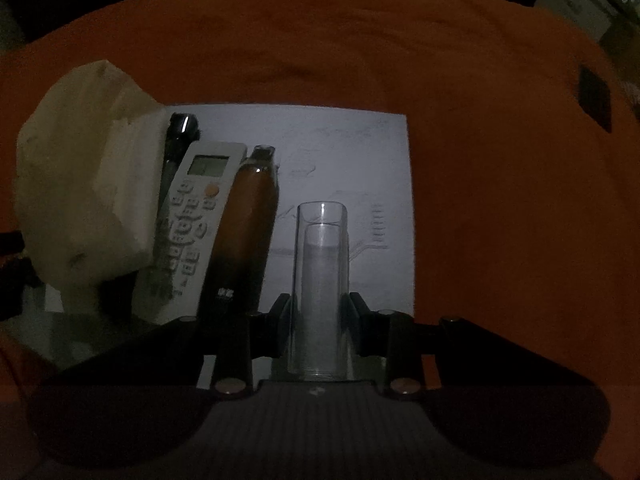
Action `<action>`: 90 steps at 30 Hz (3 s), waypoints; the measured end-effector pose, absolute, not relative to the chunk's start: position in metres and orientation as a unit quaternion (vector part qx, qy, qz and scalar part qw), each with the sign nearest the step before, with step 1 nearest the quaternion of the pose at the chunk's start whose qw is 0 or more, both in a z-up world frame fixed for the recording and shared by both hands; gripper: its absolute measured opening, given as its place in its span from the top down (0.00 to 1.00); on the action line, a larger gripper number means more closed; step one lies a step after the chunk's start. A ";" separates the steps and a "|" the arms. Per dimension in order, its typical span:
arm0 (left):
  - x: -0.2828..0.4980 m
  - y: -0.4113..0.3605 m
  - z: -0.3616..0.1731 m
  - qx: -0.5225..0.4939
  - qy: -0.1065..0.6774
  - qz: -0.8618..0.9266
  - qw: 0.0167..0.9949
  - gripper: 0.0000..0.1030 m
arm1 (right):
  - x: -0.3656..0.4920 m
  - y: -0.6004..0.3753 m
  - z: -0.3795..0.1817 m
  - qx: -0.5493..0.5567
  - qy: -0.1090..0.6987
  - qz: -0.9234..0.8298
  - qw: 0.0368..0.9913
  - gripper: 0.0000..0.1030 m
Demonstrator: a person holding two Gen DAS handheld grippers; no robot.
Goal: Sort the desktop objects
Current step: 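Grasp the black figurine with the left tool while the right tool grasps the clear glass tube, then carry the figurine and glass tube into the white box with both tools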
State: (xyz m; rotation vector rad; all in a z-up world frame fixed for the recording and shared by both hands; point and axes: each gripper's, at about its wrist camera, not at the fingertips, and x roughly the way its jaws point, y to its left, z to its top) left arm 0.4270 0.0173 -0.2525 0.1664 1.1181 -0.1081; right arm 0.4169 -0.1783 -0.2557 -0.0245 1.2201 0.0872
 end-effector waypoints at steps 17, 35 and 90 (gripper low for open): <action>0.413 0.023 -0.232 0.052 0.522 -0.074 0.848 0.68 | 0.407 -0.203 -0.239 0.003 0.572 0.050 0.818 0.69; 0.321 0.018 -0.175 0.071 0.507 -0.159 0.844 0.68 | 0.341 -0.225 -0.172 0.028 0.560 0.117 0.820 0.69; 0.136 -0.070 -0.260 0.211 0.573 -0.325 0.722 0.68 | 0.128 -0.136 -0.287 -0.099 0.700 0.195 0.680 0.69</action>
